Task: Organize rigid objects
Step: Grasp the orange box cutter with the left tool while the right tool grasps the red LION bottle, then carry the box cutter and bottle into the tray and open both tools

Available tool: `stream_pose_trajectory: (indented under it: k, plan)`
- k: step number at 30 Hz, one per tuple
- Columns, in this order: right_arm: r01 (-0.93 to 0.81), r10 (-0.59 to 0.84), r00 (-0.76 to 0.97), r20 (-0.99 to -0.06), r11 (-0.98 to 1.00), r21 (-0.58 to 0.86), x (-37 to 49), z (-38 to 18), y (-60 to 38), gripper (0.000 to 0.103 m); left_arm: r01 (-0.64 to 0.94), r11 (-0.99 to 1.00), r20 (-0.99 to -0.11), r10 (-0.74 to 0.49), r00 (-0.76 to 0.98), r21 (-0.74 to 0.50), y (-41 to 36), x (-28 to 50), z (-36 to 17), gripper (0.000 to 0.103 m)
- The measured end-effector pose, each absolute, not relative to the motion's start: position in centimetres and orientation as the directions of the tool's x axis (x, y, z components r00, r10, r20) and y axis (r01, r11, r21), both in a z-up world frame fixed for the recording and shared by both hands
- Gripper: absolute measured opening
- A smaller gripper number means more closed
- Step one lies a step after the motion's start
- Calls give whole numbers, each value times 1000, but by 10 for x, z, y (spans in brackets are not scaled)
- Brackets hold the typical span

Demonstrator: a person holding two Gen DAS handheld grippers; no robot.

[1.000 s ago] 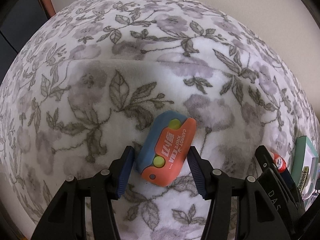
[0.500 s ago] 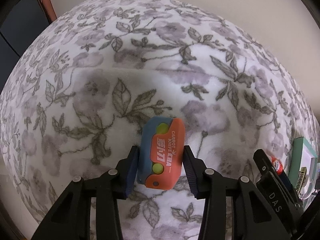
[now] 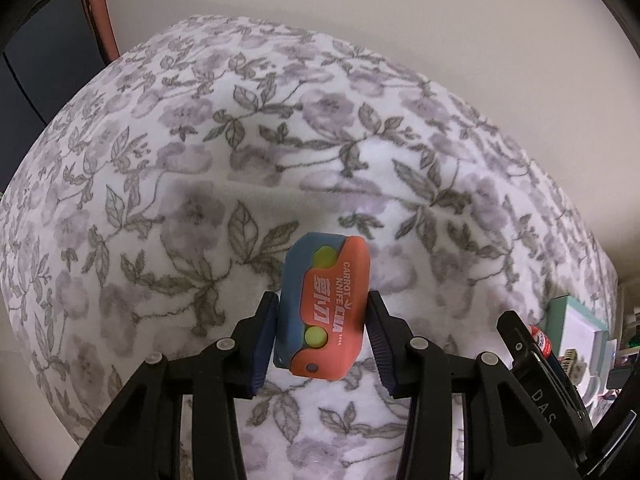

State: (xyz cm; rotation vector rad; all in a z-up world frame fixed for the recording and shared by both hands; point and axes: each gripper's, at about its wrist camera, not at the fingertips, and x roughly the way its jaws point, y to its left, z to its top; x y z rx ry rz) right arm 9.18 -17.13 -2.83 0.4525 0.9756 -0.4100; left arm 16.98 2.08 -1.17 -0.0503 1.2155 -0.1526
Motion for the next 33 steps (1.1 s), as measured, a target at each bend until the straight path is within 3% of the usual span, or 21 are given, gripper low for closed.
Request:
stream_pose_trajectory:
  k: [16,26,33]
  plan:
    - [581,-202,488,-849,801,143,34,20,-204,80,229,959,-882,-248,401,-166,-22,135,39,46]
    - [671,-247,421,-873,733,116,-41,31,-250,80,451,884,-852,-327,409,-123,-88,71,64,46]
    - [778,-215,328,-920,613,134,-109,13,-300,80,623,775,-864,-382,329,-105,-144,13,50,46]
